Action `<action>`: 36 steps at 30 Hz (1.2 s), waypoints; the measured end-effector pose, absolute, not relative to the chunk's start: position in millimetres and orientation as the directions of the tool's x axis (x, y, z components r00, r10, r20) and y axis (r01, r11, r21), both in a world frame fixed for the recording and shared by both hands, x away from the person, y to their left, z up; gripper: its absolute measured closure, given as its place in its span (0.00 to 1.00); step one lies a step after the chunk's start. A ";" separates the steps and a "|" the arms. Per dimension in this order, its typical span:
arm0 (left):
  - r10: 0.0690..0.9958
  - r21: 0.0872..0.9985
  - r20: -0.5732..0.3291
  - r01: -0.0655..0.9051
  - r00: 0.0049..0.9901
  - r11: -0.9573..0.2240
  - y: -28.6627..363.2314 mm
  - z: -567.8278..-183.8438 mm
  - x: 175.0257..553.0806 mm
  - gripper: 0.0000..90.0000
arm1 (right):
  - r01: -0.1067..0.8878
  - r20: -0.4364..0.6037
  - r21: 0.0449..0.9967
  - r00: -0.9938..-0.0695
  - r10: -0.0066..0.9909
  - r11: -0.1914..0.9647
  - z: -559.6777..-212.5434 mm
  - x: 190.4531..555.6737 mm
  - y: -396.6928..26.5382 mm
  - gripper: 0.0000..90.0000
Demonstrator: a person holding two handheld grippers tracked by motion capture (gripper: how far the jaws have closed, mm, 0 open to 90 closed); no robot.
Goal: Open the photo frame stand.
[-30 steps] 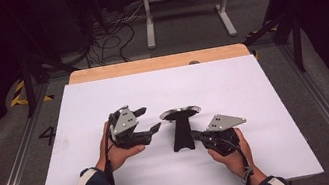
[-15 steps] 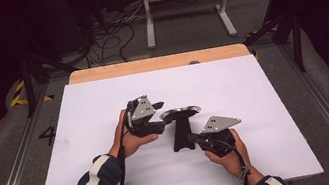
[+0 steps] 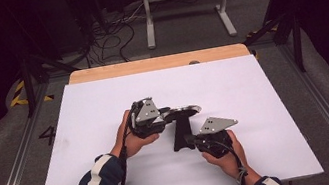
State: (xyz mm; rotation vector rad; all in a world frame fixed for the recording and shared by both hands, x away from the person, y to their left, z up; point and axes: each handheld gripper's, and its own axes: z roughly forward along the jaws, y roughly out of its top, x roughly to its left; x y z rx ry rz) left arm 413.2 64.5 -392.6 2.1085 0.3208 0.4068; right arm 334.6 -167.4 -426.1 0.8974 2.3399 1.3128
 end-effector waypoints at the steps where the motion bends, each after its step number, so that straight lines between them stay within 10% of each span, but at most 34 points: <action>1: 0.384 0.842 0.172 0.067 0.907 -0.536 64.0 -392.4 412.1 0.75 | 0.369 0.032 0.846 -0.756 0.654 0.385 -426.2 334.6 -166.9 1.00; 36: 0.435 0.793 0.187 0.126 0.881 -0.597 45.9 -418.8 417.4 0.71 | 0.361 -0.071 0.827 -0.693 0.717 0.430 -447.8 332.2 -115.2 1.00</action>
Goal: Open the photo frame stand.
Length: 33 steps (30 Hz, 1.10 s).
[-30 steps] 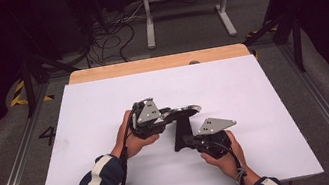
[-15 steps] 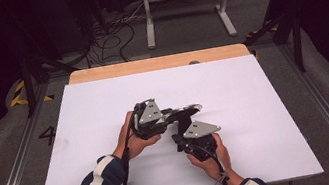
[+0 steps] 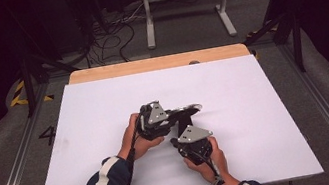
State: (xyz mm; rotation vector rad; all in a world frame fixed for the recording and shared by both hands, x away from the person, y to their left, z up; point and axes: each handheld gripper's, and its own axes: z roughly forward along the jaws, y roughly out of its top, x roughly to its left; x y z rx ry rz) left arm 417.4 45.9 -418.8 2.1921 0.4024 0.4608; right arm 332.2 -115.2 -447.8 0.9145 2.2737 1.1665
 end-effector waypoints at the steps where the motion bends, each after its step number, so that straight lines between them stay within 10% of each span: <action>1: 0.440 0.792 0.200 0.121 0.875 -0.599 45.2 -419.2 417.0 0.73 | 0.361 -0.071 0.827 -0.694 0.716 0.432 -448.0 332.0 -115.4 1.00; 33: 0.388 0.779 0.226 0.074 0.893 -0.623 46.7 -420.0 417.3 0.84 | 0.451 0.064 0.827 -0.670 0.740 0.337 -447.4 336.8 -138.1 1.00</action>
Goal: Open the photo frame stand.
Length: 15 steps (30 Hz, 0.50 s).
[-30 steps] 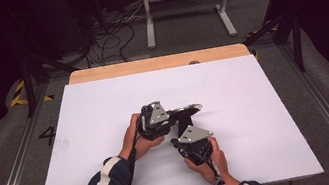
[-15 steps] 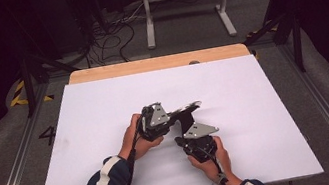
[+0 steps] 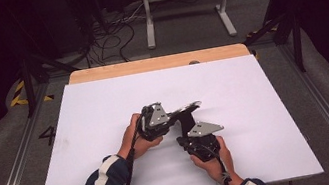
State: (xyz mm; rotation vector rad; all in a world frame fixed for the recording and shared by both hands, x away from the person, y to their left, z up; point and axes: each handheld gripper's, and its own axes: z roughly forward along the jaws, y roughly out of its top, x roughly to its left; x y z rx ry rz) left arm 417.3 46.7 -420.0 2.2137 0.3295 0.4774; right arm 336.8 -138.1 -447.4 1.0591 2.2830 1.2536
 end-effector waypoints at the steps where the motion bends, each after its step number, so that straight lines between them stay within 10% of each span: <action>1: 0.390 0.780 0.222 0.077 0.894 -0.621 46.8 -420.1 417.3 0.84 | 0.451 0.065 0.828 -0.668 0.741 0.334 -447.4 336.6 -138.5 1.00; 15: 0.383 0.734 0.256 0.079 0.887 -0.674 45.0 -414.5 409.3 0.85 | 0.473 0.118 0.842 -0.632 0.766 0.260 -447.5 331.5 -149.6 1.00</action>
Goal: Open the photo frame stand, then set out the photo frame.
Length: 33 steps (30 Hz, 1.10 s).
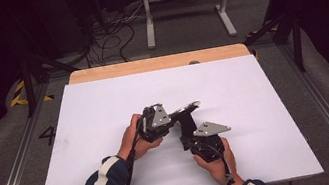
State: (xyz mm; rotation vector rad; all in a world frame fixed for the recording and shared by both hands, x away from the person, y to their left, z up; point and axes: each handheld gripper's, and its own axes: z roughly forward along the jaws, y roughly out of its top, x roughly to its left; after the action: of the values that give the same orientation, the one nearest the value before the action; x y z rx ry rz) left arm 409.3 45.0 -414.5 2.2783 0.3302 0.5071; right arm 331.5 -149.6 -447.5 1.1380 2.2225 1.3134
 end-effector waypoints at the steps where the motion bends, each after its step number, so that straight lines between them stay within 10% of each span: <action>1: 0.380 0.732 0.259 0.076 0.888 -0.677 44.9 -414.2 408.7 0.85 | 0.478 0.125 0.841 -0.629 0.767 0.255 -447.3 331.1 -151.8 1.00; 33: 0.403 0.714 0.259 0.107 0.877 -0.692 44.2 -411.1 400.4 0.85 | 0.438 0.070 0.851 -0.642 0.763 0.290 -439.0 322.8 -157.3 1.00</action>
State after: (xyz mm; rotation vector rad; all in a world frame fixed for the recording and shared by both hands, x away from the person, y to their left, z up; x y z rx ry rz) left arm 400.4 44.2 -411.1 2.3071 0.3660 0.5208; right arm 322.8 -157.3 -439.0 1.0848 2.2150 1.2894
